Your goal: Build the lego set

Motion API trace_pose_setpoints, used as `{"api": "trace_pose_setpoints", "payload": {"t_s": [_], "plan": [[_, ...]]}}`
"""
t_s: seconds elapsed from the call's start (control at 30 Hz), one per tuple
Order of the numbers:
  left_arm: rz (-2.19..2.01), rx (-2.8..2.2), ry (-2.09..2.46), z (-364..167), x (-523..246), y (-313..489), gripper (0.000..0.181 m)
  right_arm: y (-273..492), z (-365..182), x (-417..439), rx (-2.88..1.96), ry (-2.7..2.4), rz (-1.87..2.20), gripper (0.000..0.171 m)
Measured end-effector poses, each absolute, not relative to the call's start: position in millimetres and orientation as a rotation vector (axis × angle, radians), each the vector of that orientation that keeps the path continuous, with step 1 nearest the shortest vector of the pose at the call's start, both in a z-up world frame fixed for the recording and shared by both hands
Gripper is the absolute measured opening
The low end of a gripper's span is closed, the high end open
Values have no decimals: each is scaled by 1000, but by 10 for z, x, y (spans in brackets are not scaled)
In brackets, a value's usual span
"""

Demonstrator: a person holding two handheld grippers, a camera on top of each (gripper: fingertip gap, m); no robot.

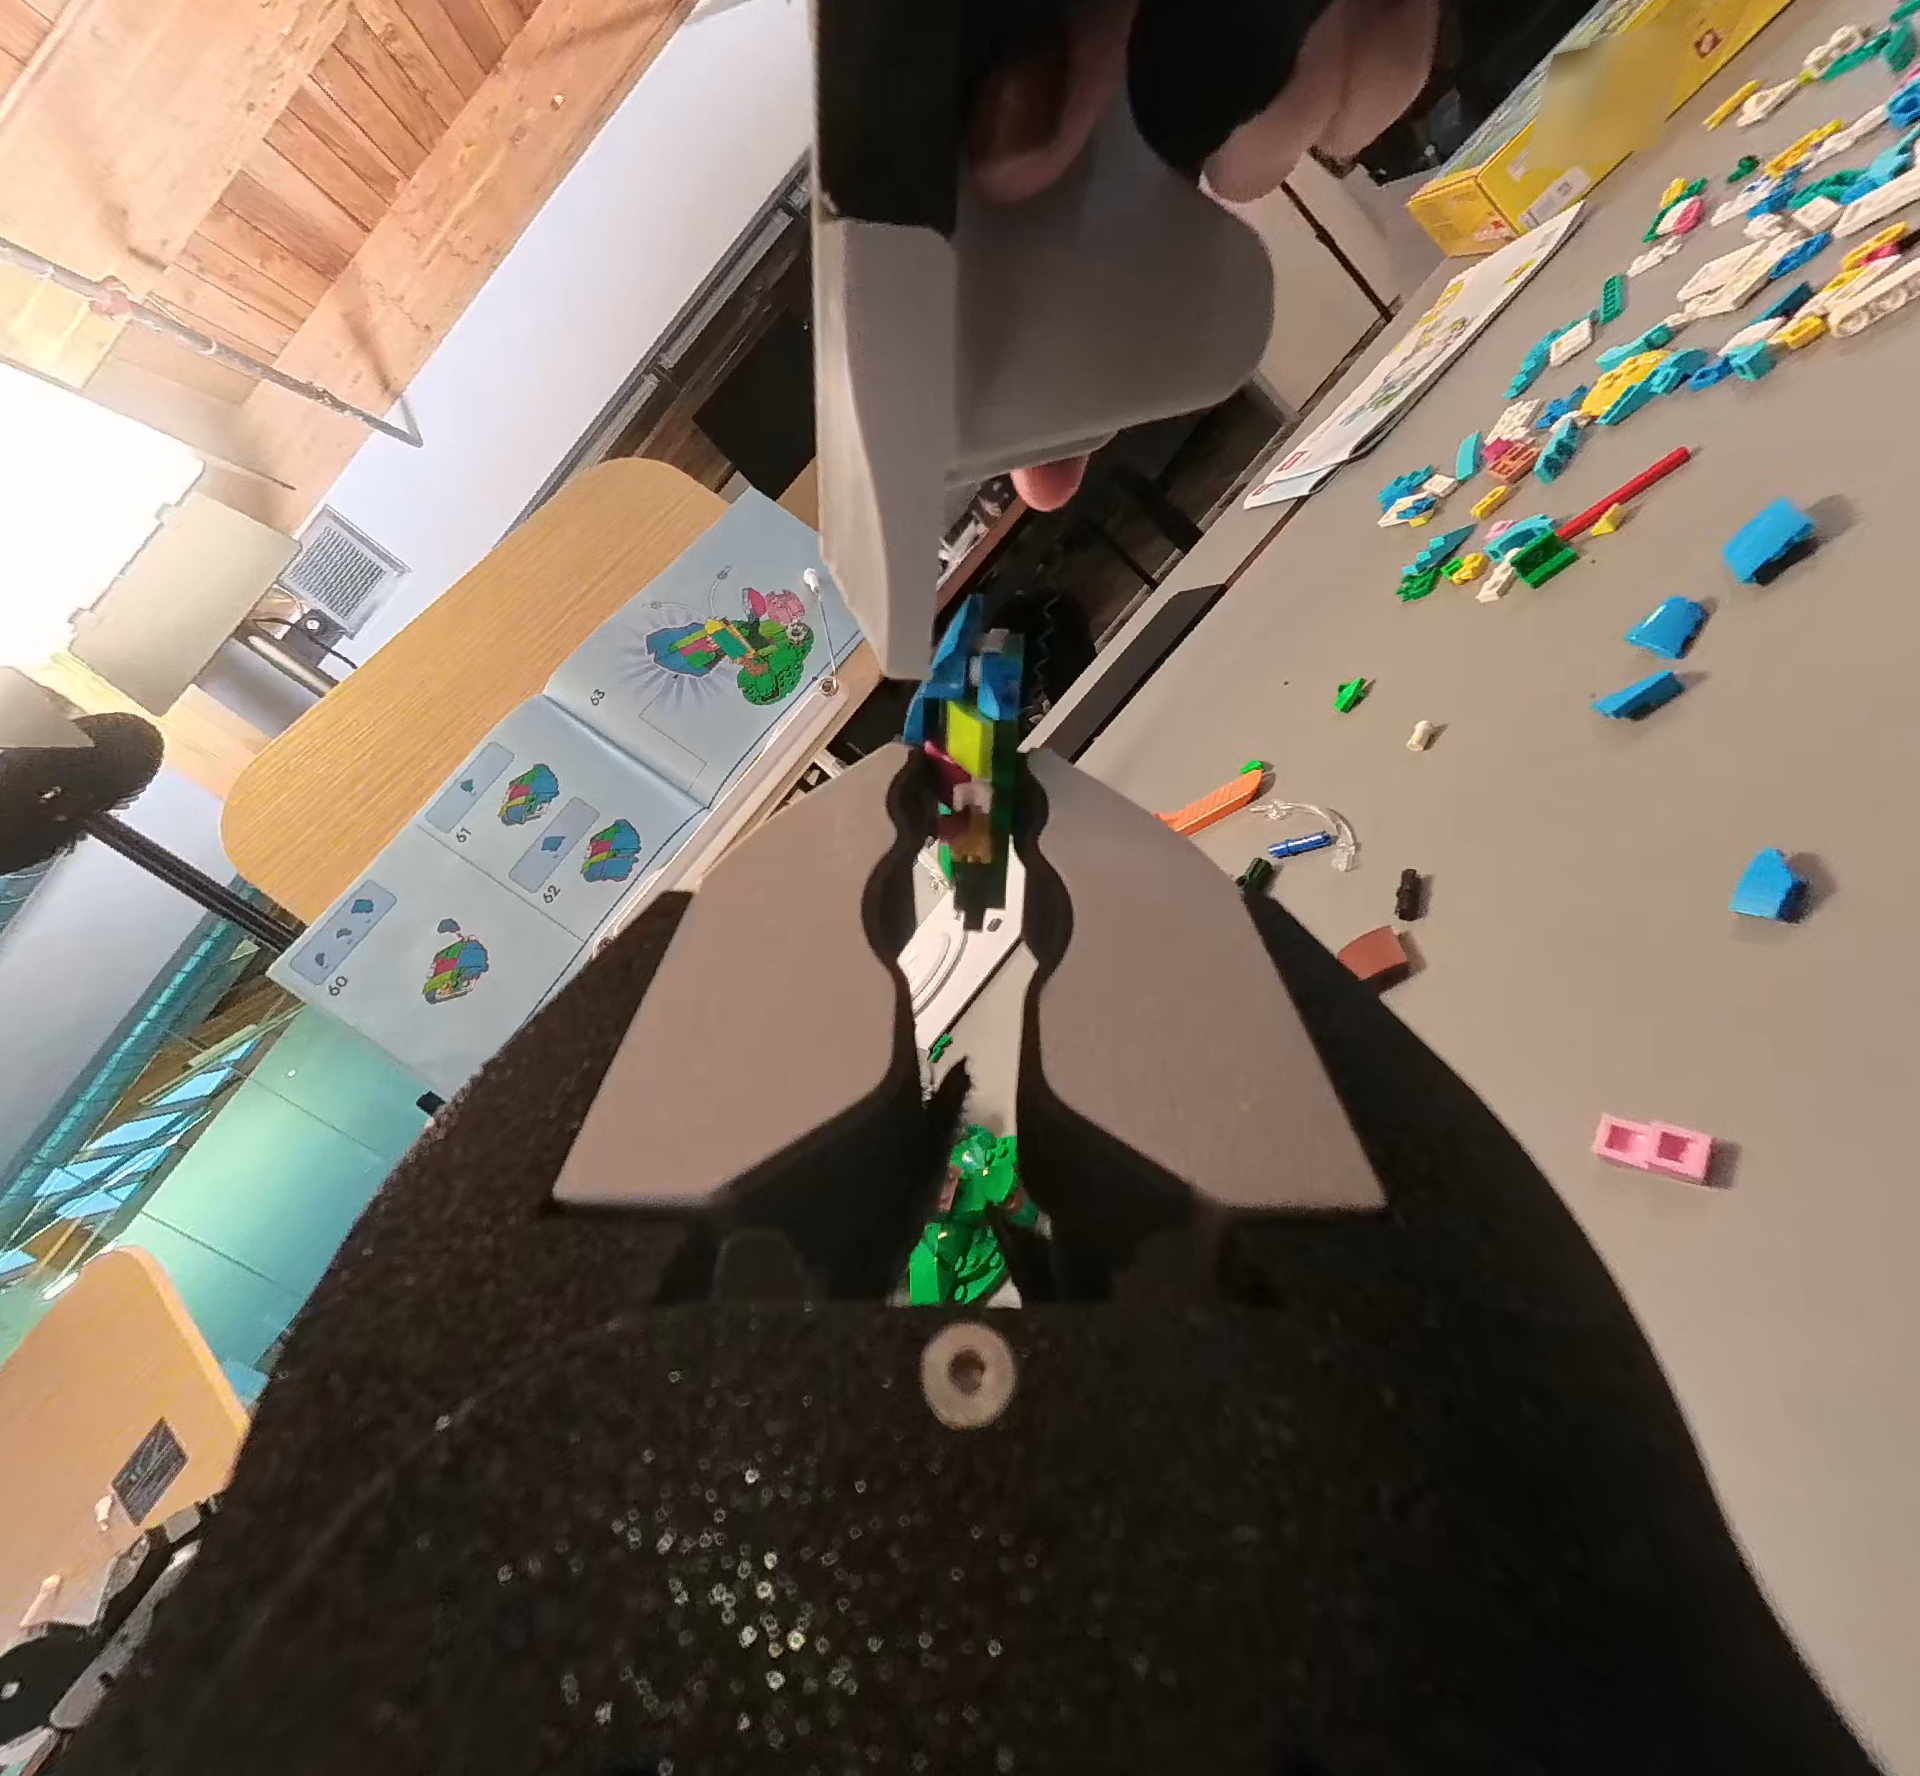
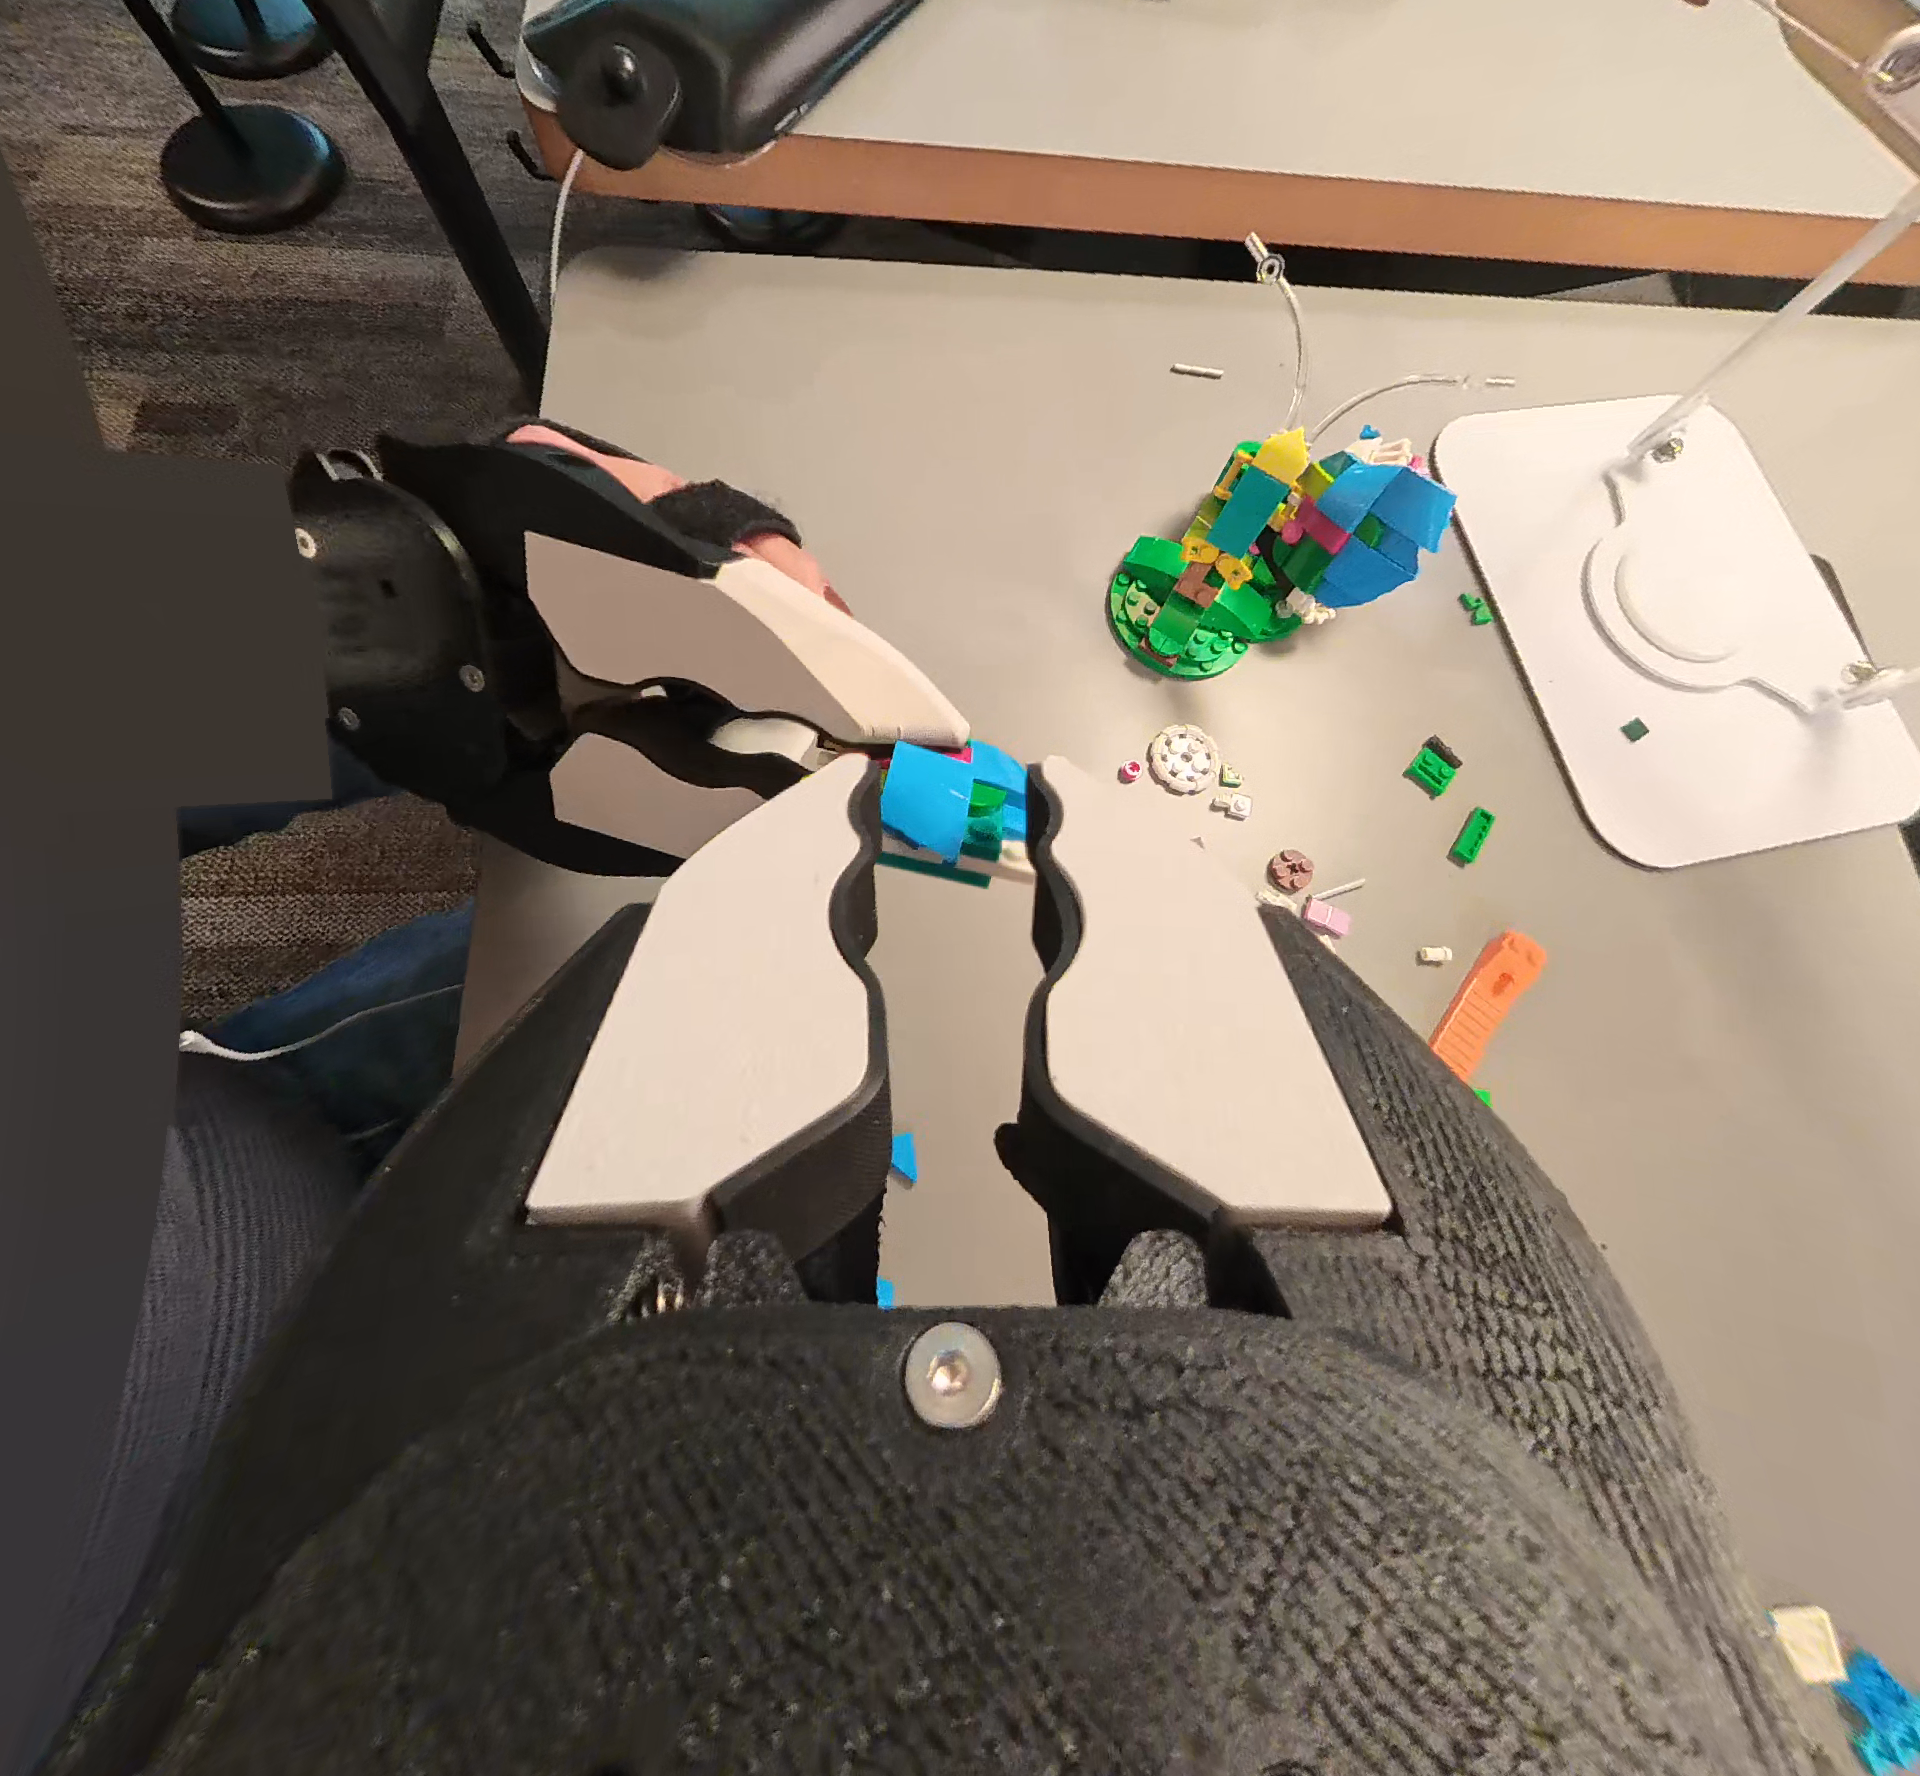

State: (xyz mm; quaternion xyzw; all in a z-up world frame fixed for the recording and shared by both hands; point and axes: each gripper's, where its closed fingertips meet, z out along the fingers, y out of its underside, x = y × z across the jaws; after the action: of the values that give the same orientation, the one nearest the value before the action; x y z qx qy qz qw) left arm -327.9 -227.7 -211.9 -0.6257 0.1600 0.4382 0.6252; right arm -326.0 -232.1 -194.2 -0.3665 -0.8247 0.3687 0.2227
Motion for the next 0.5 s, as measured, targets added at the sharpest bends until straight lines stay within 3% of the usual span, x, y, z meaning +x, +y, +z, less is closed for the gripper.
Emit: {"api": "trace_pose_setpoints", "payload": {"t_s": [0.03, 0.2, 0.33, 0.5], "plan": [[1006, -1437, 366, -2121, -3283, -2278, 15, -2319, -1934, -3259, -1002, -2278, 1013, 25], [947, -1447, 358, -2138, -3278, -2275, 15, -2359, -1856, -3167, -714, -2325, 984, 24], [822, -1417, 382, -2117, -3202, -2298, 15, -2263, -1901, -3076, -325, -2331, 730, 20], [728, -1392, 420, -2098, -3123, -2330, 15, -2413, -1802, -2938, -177, -2327, 851, 13]]}}
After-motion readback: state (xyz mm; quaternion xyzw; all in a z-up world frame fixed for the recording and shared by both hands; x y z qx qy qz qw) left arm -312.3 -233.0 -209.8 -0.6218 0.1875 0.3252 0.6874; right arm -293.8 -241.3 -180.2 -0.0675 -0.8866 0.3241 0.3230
